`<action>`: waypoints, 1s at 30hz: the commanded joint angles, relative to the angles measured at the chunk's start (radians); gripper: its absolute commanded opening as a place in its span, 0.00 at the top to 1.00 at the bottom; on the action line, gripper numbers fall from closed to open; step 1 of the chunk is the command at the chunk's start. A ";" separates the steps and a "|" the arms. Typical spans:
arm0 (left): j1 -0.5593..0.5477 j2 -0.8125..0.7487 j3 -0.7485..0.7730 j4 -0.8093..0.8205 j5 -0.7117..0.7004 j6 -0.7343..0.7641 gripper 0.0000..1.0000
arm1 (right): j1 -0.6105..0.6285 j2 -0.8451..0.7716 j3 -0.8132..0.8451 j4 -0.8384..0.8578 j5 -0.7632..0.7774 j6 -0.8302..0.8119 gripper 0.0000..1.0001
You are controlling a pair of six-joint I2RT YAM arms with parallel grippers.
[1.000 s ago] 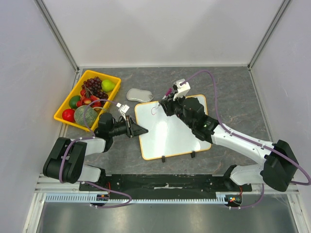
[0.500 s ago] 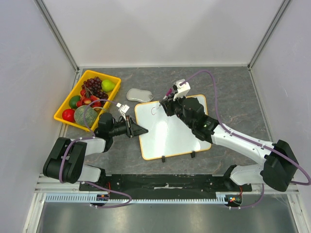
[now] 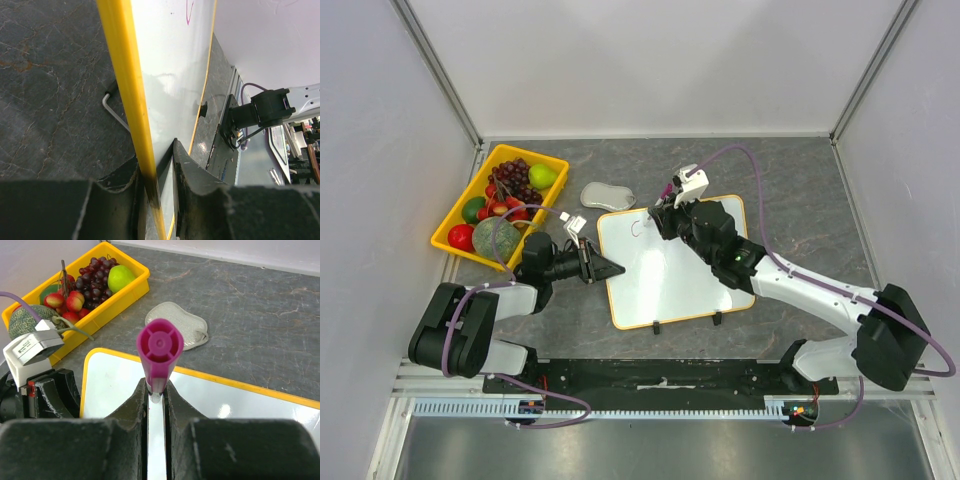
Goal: Write a sentence on the whiteboard
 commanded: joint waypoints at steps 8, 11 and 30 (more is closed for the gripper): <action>-0.021 0.014 0.005 -0.030 -0.012 0.093 0.98 | -0.001 0.030 0.038 0.049 0.066 0.005 1.00; -0.019 0.014 0.005 -0.030 -0.009 0.093 0.98 | -0.003 0.042 0.037 0.048 0.070 0.007 1.00; -0.021 0.014 0.005 -0.030 -0.009 0.096 0.98 | -0.001 0.042 0.005 0.011 0.000 0.008 1.00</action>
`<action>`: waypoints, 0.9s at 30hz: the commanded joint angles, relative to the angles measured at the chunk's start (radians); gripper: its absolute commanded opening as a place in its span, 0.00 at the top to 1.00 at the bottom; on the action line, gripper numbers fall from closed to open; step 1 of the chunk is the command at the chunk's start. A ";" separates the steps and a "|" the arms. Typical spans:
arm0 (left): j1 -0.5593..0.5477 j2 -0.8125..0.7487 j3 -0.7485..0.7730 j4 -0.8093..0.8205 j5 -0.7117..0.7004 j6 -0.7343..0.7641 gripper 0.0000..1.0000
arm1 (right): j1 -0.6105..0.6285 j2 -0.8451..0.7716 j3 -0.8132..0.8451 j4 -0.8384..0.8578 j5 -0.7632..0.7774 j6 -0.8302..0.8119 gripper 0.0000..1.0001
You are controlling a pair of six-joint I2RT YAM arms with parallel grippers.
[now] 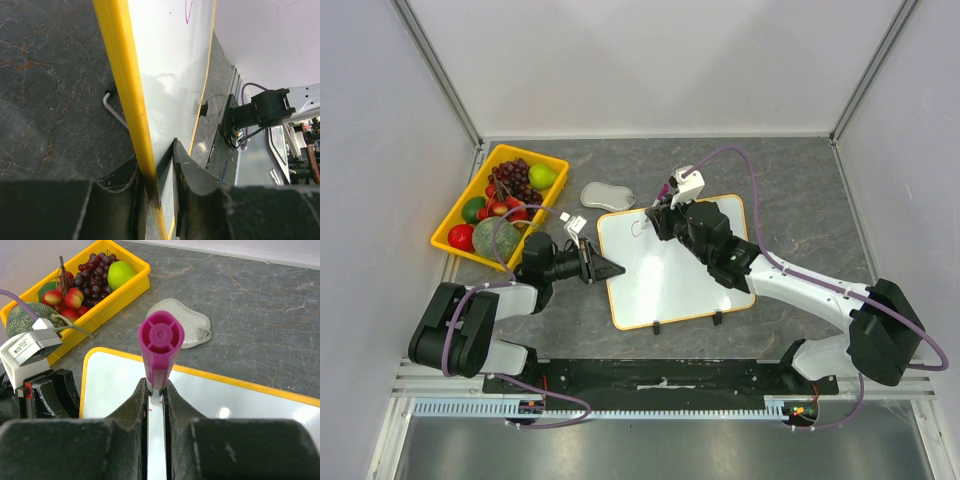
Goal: Write a sentence on the whiteboard
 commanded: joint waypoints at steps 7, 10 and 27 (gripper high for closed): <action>-0.017 0.013 0.005 -0.026 -0.010 0.096 0.98 | -0.001 -0.005 -0.014 -0.032 -0.015 0.002 1.00; -0.017 0.011 0.005 -0.026 -0.011 0.095 0.98 | -0.001 -0.013 -0.020 -0.037 -0.020 -0.001 1.00; -0.017 0.014 0.006 -0.028 -0.010 0.096 0.98 | -0.001 -0.028 -0.037 -0.071 0.029 -0.020 1.00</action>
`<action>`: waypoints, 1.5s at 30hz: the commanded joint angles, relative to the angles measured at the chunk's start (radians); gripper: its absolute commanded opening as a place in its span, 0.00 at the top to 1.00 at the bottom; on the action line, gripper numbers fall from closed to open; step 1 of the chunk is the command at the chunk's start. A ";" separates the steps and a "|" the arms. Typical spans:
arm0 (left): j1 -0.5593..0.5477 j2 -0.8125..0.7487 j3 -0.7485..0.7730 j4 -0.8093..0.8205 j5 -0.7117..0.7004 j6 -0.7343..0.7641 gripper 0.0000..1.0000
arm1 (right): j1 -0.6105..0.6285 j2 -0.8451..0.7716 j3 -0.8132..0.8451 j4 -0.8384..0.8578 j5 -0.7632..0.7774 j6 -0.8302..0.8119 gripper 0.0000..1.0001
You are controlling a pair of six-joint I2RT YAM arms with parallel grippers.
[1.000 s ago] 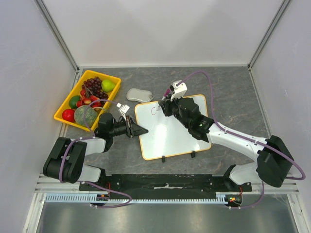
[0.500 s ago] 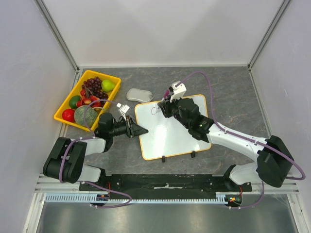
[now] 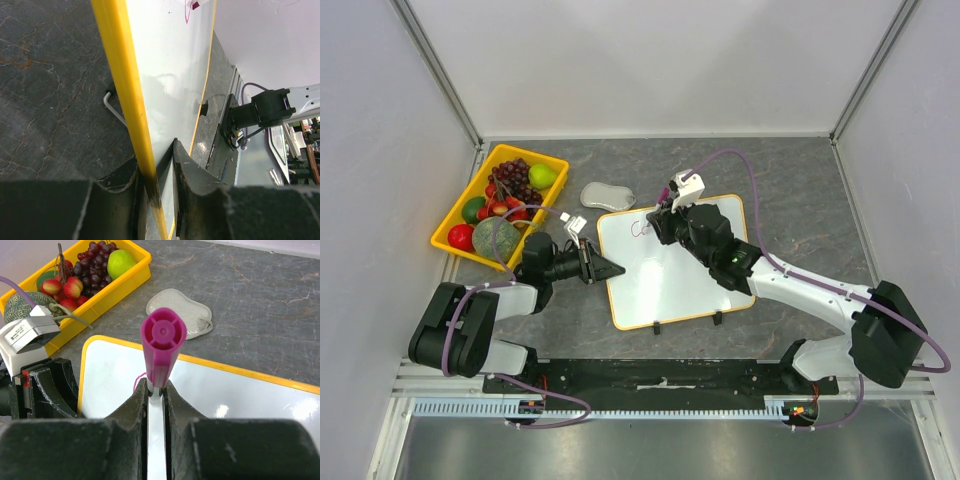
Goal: Write a sentence on the whiteboard
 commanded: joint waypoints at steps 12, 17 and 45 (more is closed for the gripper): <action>-0.019 0.011 0.006 -0.025 -0.011 0.096 0.98 | -0.002 -0.004 0.023 -0.048 0.121 -0.018 1.00; -0.017 0.011 0.006 -0.025 -0.011 0.098 0.98 | -0.002 0.004 0.058 -0.045 0.126 -0.020 1.00; -0.017 0.016 0.008 -0.025 -0.011 0.096 0.98 | -0.002 0.002 0.078 0.018 0.040 0.047 1.00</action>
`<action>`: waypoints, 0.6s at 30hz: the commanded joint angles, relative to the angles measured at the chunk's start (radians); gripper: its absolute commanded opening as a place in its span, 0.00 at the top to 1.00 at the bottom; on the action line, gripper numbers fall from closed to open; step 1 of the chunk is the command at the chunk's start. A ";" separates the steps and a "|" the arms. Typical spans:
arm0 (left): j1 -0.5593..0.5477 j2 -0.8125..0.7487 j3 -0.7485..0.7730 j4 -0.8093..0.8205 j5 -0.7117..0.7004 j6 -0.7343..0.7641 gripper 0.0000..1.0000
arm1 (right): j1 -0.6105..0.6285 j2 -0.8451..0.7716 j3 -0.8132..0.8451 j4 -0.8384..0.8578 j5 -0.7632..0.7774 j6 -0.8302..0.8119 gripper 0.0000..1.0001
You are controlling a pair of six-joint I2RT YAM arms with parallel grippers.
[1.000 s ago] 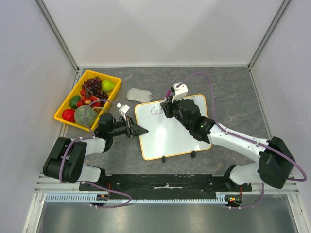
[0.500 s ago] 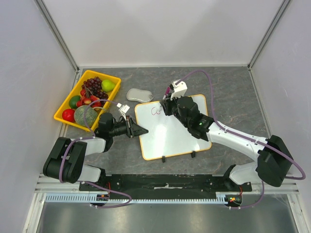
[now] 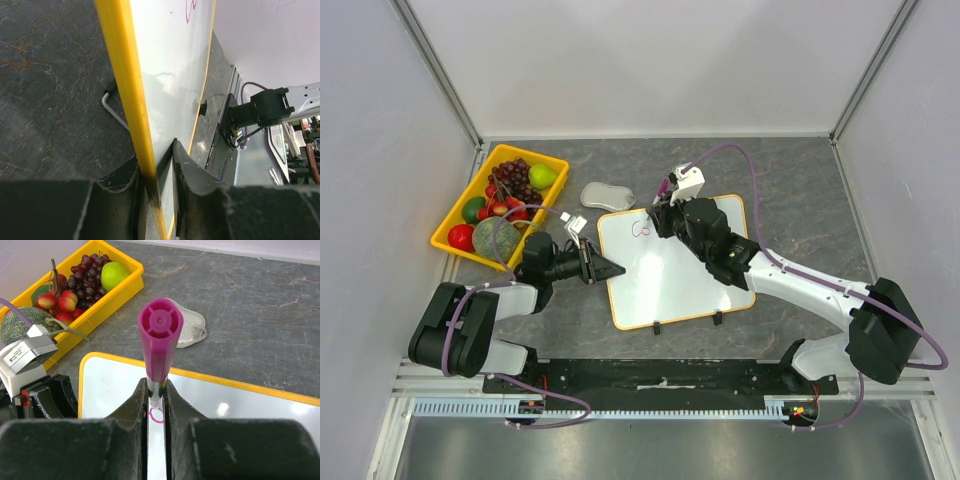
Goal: Write a sentence on the whiteboard
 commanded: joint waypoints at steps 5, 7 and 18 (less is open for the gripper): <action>-0.015 0.012 0.006 -0.026 -0.011 0.098 0.98 | -0.005 -0.073 -0.019 0.073 0.004 0.027 1.00; -0.015 0.012 0.006 -0.026 -0.011 0.098 0.98 | -0.009 -0.085 -0.028 0.070 0.025 0.024 1.00; -0.018 0.014 0.006 -0.026 -0.011 0.096 0.98 | -0.025 -0.070 -0.038 0.066 0.062 0.027 1.00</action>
